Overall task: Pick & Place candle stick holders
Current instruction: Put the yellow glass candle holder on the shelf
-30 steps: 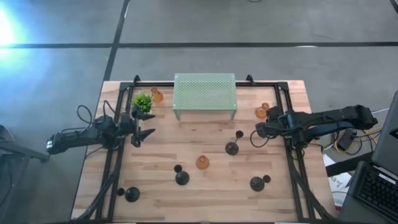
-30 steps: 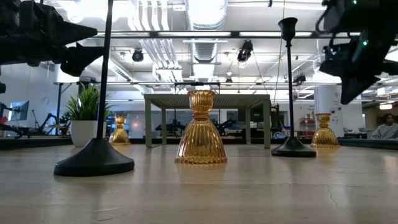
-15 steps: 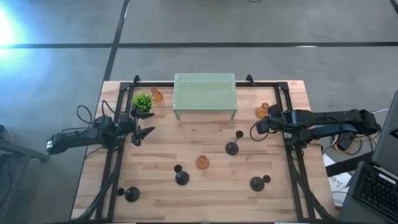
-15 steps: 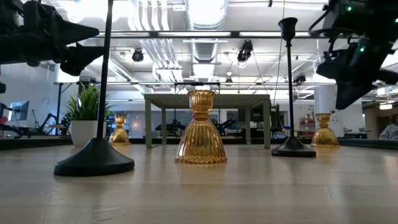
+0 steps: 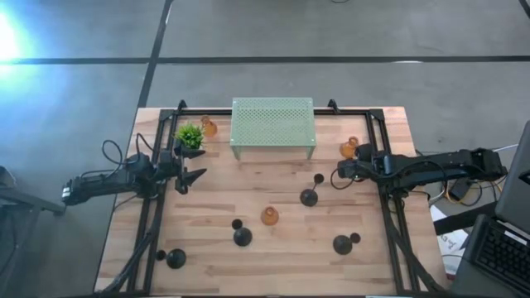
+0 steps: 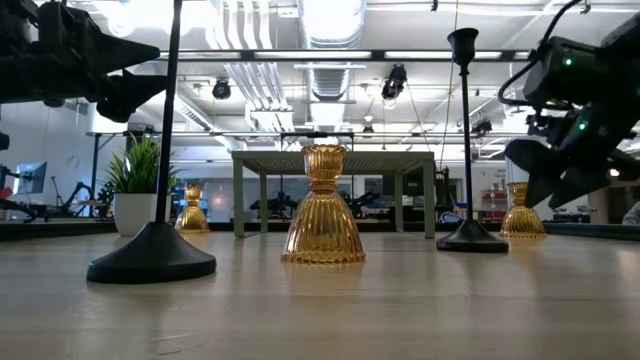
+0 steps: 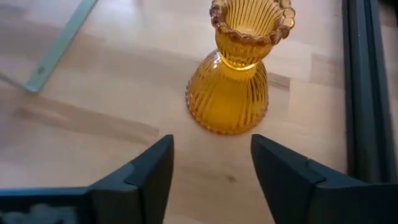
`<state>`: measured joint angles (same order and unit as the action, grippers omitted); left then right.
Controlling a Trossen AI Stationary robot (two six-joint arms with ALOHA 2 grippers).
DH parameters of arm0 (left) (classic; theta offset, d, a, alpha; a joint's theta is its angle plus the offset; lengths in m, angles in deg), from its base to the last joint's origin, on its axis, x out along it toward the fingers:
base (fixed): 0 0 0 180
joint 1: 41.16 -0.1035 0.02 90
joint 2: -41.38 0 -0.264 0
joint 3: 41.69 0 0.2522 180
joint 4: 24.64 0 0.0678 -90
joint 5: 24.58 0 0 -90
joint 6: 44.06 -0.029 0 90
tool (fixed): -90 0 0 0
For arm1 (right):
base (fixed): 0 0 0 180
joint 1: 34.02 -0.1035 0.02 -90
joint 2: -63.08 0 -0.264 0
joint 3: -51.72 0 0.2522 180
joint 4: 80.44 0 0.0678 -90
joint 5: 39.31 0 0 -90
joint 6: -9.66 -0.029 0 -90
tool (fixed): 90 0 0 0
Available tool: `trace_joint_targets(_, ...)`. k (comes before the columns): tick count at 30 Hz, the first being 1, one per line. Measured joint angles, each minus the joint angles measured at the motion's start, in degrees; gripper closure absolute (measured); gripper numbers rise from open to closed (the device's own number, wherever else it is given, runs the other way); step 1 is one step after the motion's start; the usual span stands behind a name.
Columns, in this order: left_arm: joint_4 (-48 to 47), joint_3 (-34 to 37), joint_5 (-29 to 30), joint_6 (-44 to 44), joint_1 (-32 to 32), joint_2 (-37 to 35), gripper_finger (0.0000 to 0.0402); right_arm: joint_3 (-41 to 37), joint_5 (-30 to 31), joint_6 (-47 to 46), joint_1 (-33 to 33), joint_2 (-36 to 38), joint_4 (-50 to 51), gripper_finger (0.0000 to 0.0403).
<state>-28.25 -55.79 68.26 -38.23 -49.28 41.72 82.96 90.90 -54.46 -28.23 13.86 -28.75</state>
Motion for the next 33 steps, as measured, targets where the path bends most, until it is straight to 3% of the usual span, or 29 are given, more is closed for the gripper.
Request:
trace_joint_targets(8,0.06,0.00,0.32,-0.03,0.00,0.00,0.0076,-3.81,8.00,0.73,1.57,0.07,-8.03,0.0128)
trace_joint_targets(12,0.17,0.00,0.32,-0.03,0.00,0.00,0.0076,-4.90,8.45,5.77,2.70,-0.04,-14.85,0.0120)
trace_joint_targets(19,0.17,0.00,0.32,-0.06,0.00,0.01,0.0076,-6.75,8.07,12.34,7.61,-0.74,-23.91,0.0133)
trace_joint_targets(33,0.00,0.00,1.19,-0.10,0.02,0.02,0.0076,-6.83,3.78,20.22,15.10,-4.23,-30.60,0.0166)
